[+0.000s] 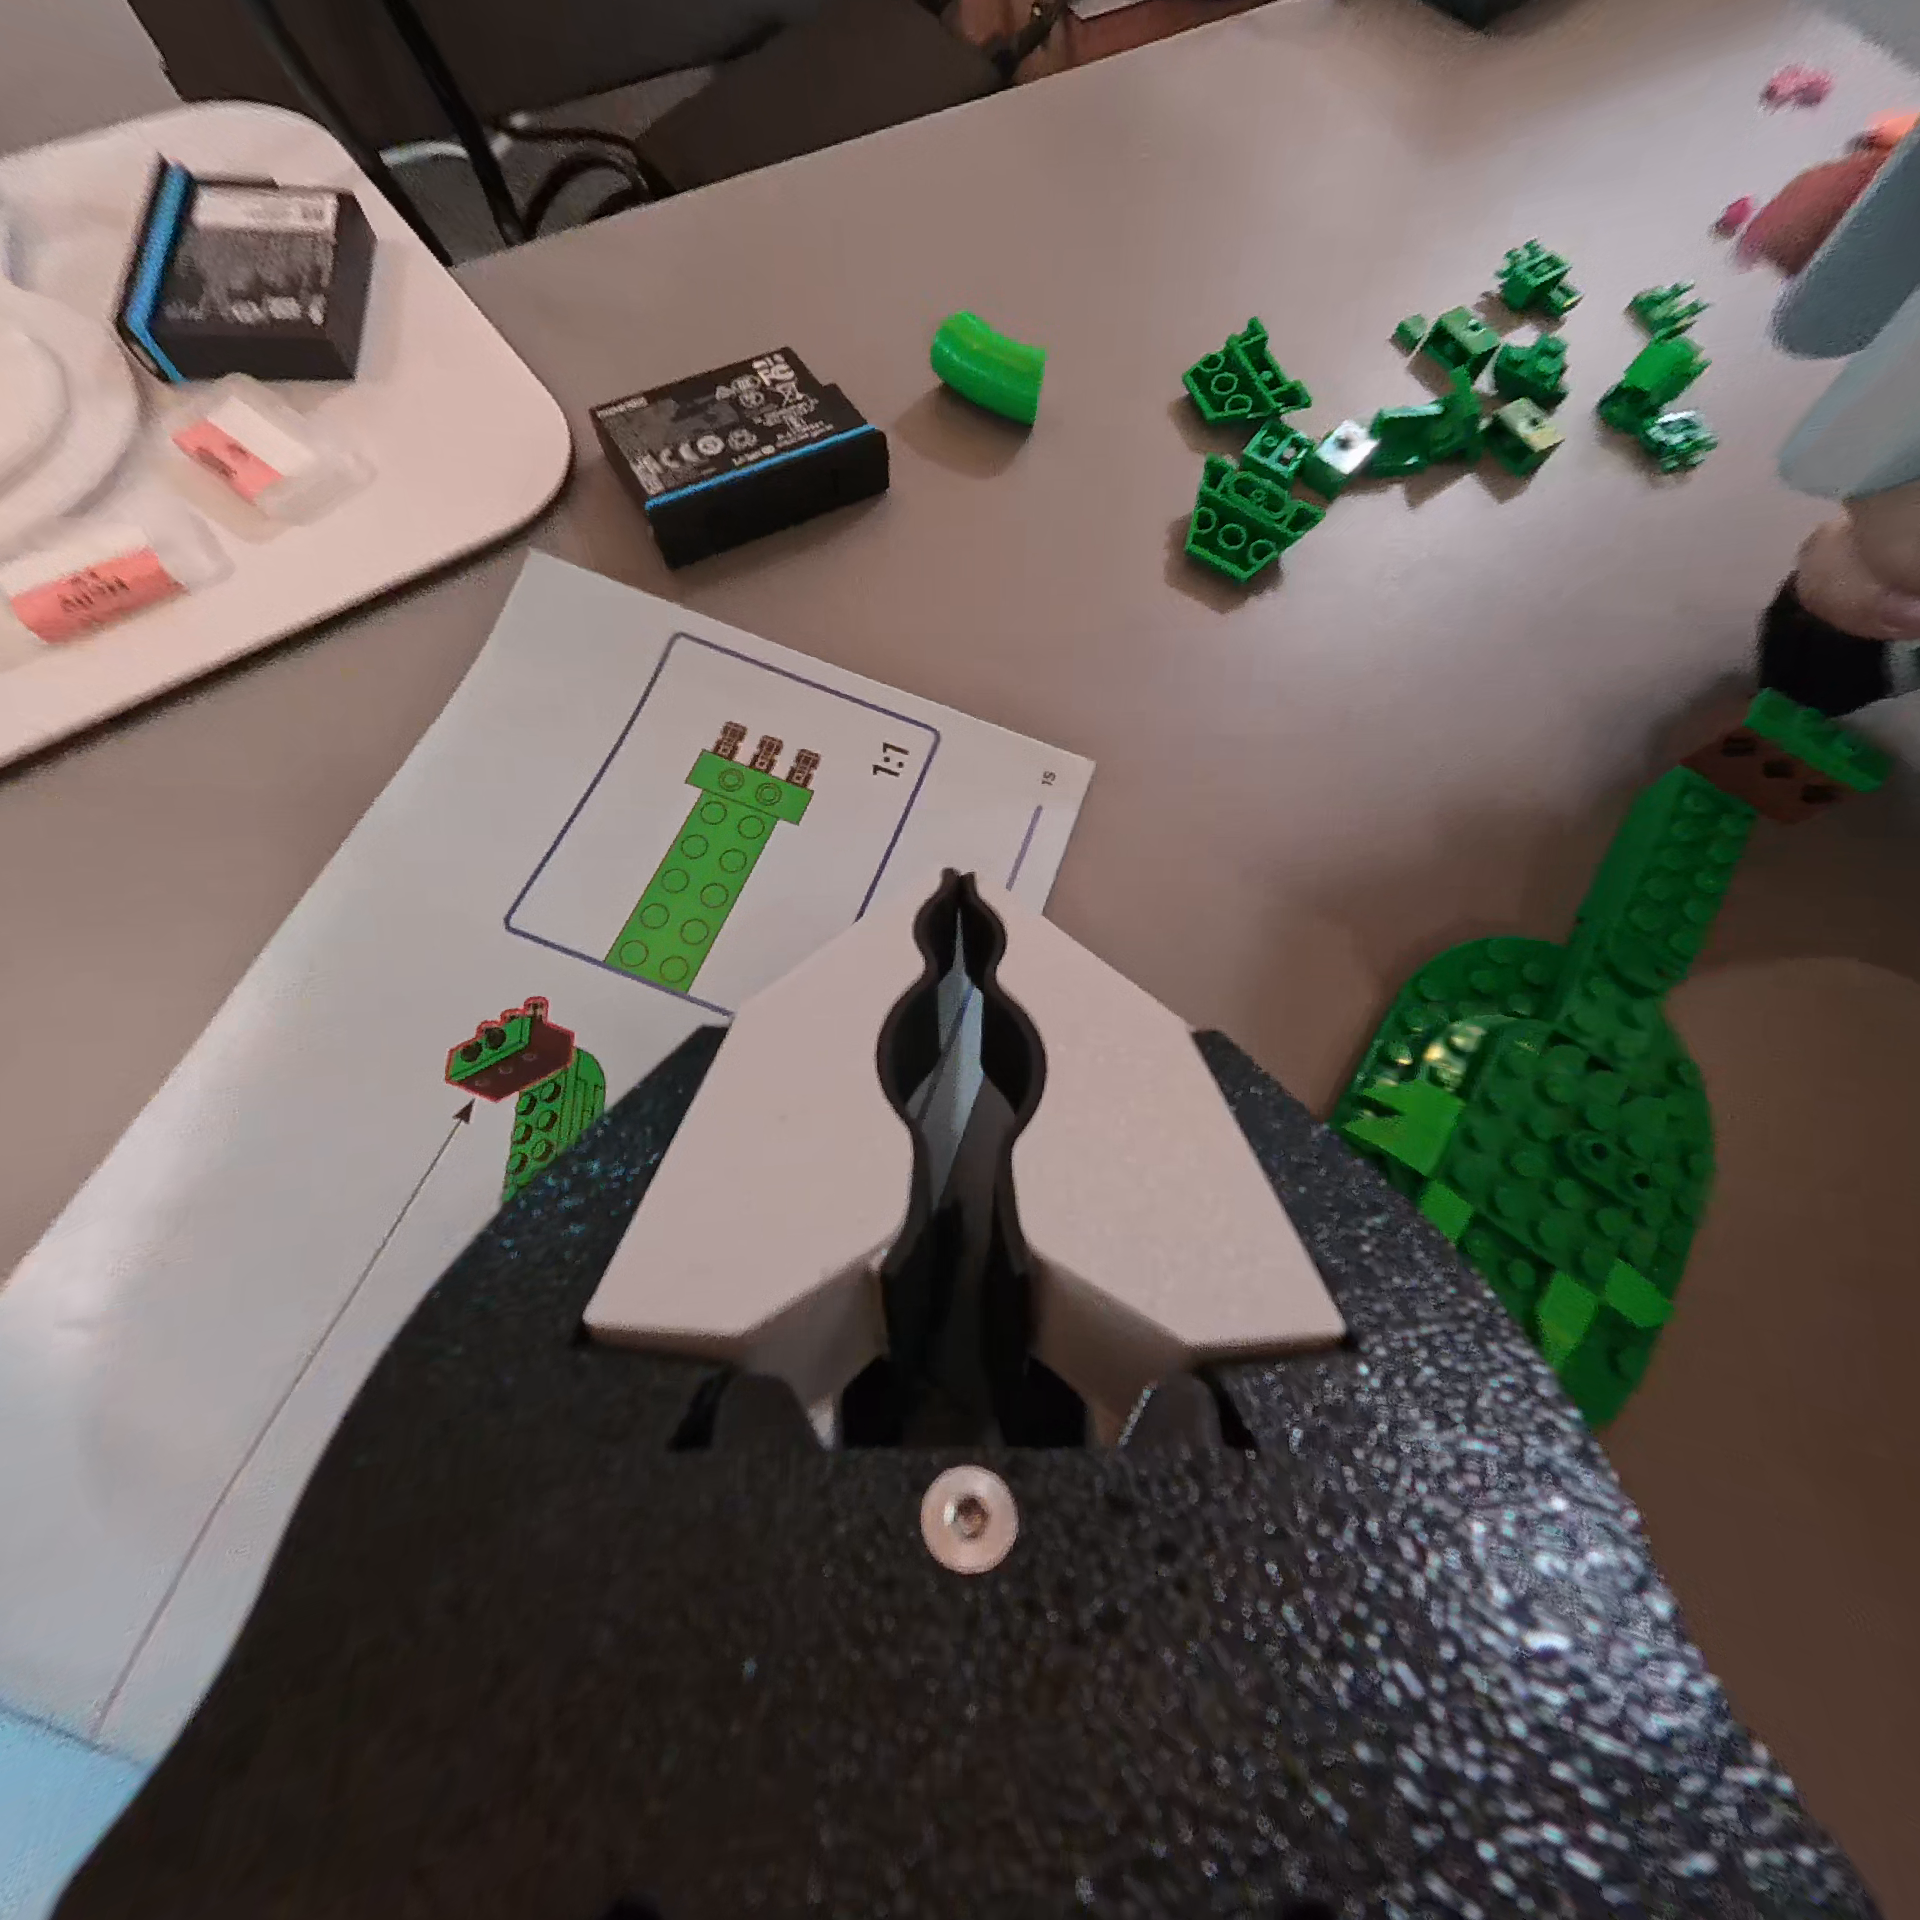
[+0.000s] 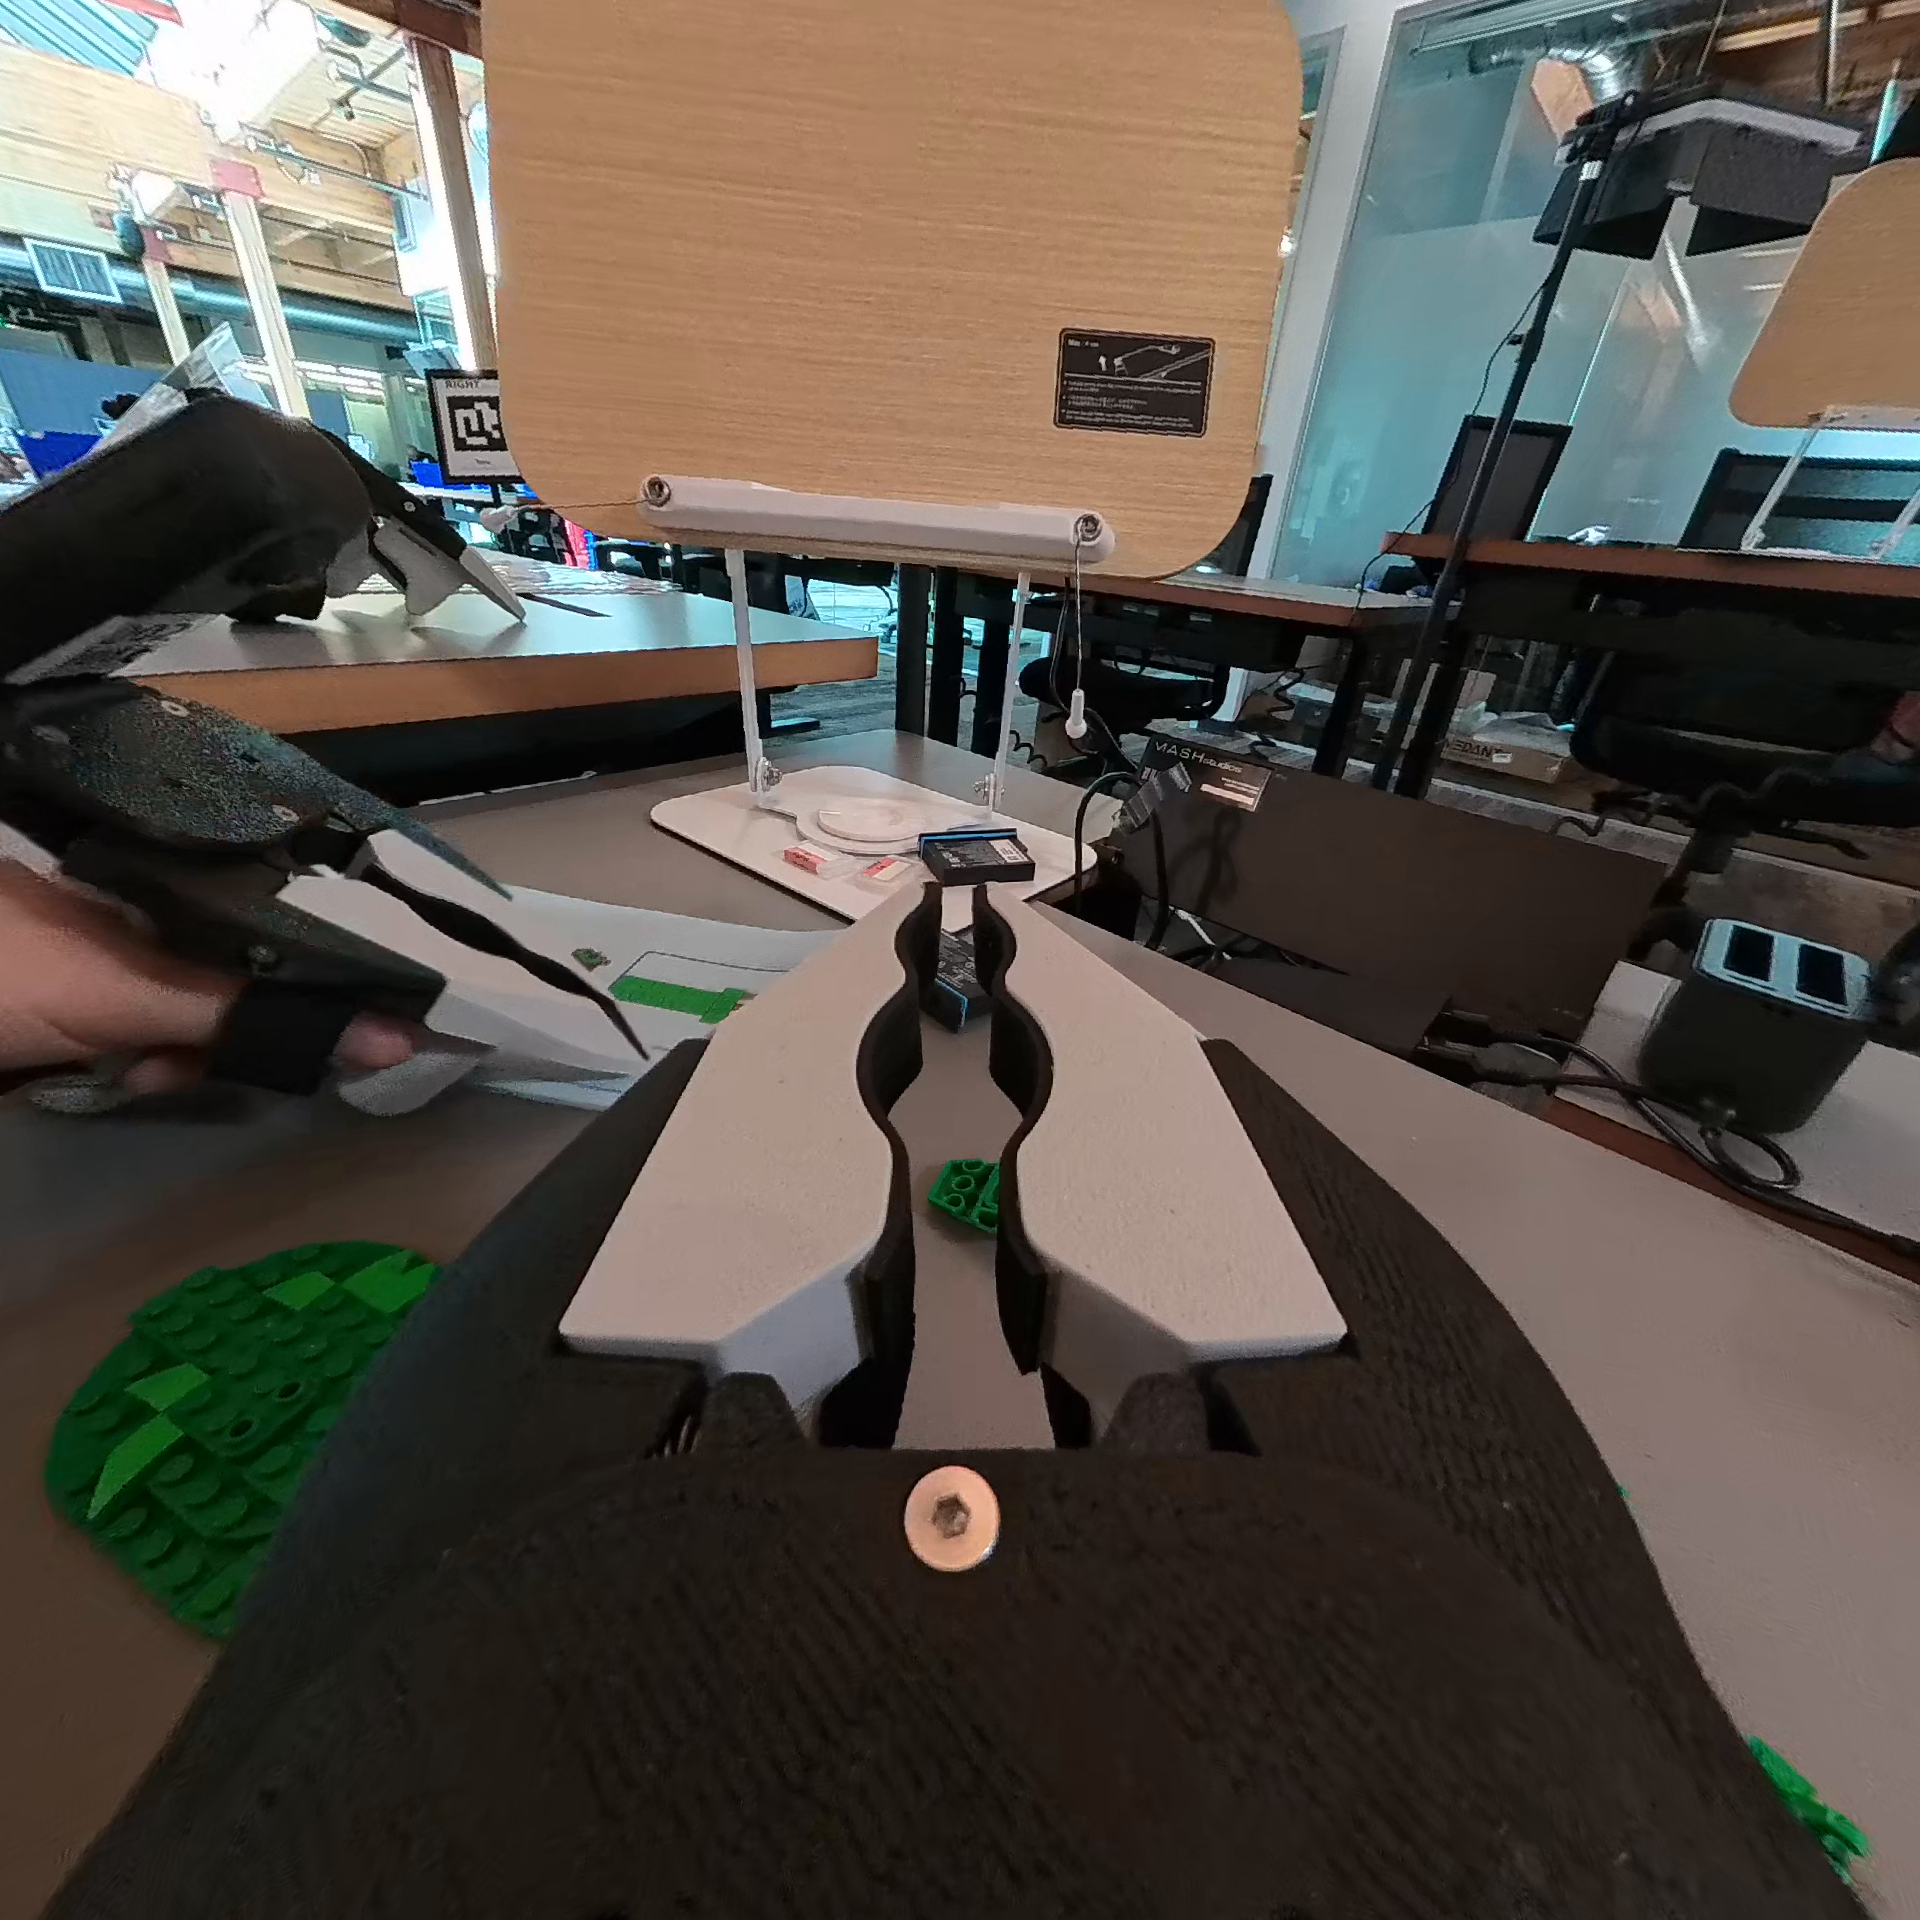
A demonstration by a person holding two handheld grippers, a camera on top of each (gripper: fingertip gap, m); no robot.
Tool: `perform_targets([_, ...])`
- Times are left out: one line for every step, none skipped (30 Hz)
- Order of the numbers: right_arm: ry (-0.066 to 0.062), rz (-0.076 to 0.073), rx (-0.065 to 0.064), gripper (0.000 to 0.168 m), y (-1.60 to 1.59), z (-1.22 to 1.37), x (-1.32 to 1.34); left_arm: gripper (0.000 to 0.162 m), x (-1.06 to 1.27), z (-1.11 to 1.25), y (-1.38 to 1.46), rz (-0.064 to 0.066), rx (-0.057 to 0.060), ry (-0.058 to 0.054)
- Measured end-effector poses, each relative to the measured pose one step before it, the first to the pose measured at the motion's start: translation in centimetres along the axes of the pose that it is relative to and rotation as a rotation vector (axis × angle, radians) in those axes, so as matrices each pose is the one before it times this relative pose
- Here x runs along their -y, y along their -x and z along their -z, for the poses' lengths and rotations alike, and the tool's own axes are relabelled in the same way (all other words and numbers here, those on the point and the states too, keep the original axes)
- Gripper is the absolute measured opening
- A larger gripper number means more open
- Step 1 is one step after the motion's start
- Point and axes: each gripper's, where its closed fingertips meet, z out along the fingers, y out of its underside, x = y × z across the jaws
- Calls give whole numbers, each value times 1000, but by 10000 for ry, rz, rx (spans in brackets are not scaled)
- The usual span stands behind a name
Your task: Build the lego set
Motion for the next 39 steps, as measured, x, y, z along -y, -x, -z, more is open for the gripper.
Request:
perform_targets([-9, -15, -8, 4, -24, 9, 22, 0, -103, 208, -251, 378, -331, 17])
perform_targets([-11, -30, -1, 4, -12, -5, 24, 0, -103, 193, -301, 475, -386, 7])
perform_targets([-12, -30, 11, 4, 16, -13, 25, 0, -139, 168, -489, 456, -517, 26])
perform_targets([-4, -16, 6, 4, 22, -12, 4, 0, -193, 141, -581, 425, -598, 53])
perform_targets([4, -2, 19, 4, 42, -15, -7, 0, -210, 120, -641, 465, -648, 53])
perform_targets([3, -2, 18, 4, 58, -13, 7, 0, -255, 78, -800, 403, -764, 93])
perform_targets([-8, -5, 15, 4, 58, -20, 12, 0, -214, 57, -870, 248, -777, 31])
perform_targets([-10, -3, 14, 4, 53, -12, 25, 0, 4, 68, -601, 85, -506, -75])
perform_targets([0, 5, 6, 4, 27, -6, 1, 0, 260, 80, -173, -192, -72, -198])
perform_targets([6, 16, 5, 4, 29, -10, -7, 0, 294, 47, 74, -391, 225, -169])
perform_targets([3, 13, -8, 4, -9, -6, 6, 0, 262, -31, -47, -644, 271, -51])
perform_targets([-2, 1, -3, 4, -15, -3, 1, 2, 270, -82, -195, -851, 293, 7])
perform_targets([1, -7, -2, 4, -17, -3, -3, 7, 268, -153, 17, -898, 491, 58])
perform_targets([3, -9, -8, 4, -26, 8, -5, 14, 168, -203, 224, -862, 645, 117])
perform_targets([1, -10, -8, 4, -33, -4, -14, 20, -17, -236, 64, -857, 515, 206])
perform_targets([1, -9, -2, 4, -16, -3, -3, 22, -174, -208, 104, -697, 509, 255])
perform_targets([1, -4, -1, 4, -8, -1, -2, 23, -64, -228, 450, -332, 648, 188])
perform_targets([0, 2, 0, 4, -2, -1, 11, 21, -4, -262, 110, -89, 312, 139])
perform_targets([0, 1, 2, 4, 2, 0, -1, 24, -26, -299, -381, 43, -121, 145])
perform_targets([0, 1, 7, 4, 21, -8, 0, 26, -43, -304, -441, 60, -206, 111])
perform_targets([4, 3, 9, 4, 23, -15, -6, 28, -171, -281, -306, -2, -139, 109])
perform_targets([4, 3, 2, 4, 12, -5, -6, 30, -304, -258, -315, -55, -171, 145])
perform_targets([0, 2, 2, 4, 2, 0, 1, 34, -363, -244, -106, -26, -52, 152])
perform_targets([-2, 0, 4, 4, 5, -2, 12, 36, -277, -180, 30, 8, 11, 105])
perform_targets([-3, -1, -3, 4, -13, -4, 3, 35, 157, -26, -46, 128, -80, -147])
perform_targets([2, -7, -2, 4, -8, 0, -4, 35, -110, -45, 0, 124, -82, 54])
perform_targets([3, -10, 3, 4, -7, -11, -7, 35, -10, 2, 15, 60, -38, -28])
perform_targets([5, -7, 3, 4, 2, -8, -18, 35, 23, 9, -4, 9, -12, -38])
perform_targets([5, -4, 2, 4, 6, 3, -7, 35, -1, 6, 8, 1, 1, -5])
perform_targets([4, -3, 3, 4, 10, -16, -8, 35, -1, -4, 9, 6, 8, 5])
perform_targets([13, 1, 10, 4, 17, -10, -29, 33, 25, 2, 119, 40, 63, -20])
perform_targets([13, 8, 5, 4, 27, -15, -29, 29, 55, 16, 218, 73, 110, -71])
perform_targets([9, 14, 7, 4, 23, -9, -13, 24, 66, 46, 239, 56, 98, -112])
perform_targets([5, 16, 3, 4, 15, -2, -7, 18, 77, 61, 222, 39, 72, -123])
perform_targets([4, 13, -3, 4, -2, -5, -5, 12, -63, 35, 216, 24, 70, 20])
perform_targets([6, 4, -3, 4, -16, 3, -20, 10, -9, 12, 64, -6, 9, -3])
perform_targets([4, -8, -3, 4, -18, -1, -7, 10, 2, -2, -22, -21, -12, 1])
perform_targets([-1, -14, 1, 4, -10, 5, 1, 10, 0, 0, 0, 1, 0, 0])
perform_targets([-3, -14, -5, 4, -28, 2, 2, 10, 3, -5, 13, 9, -2, 0])
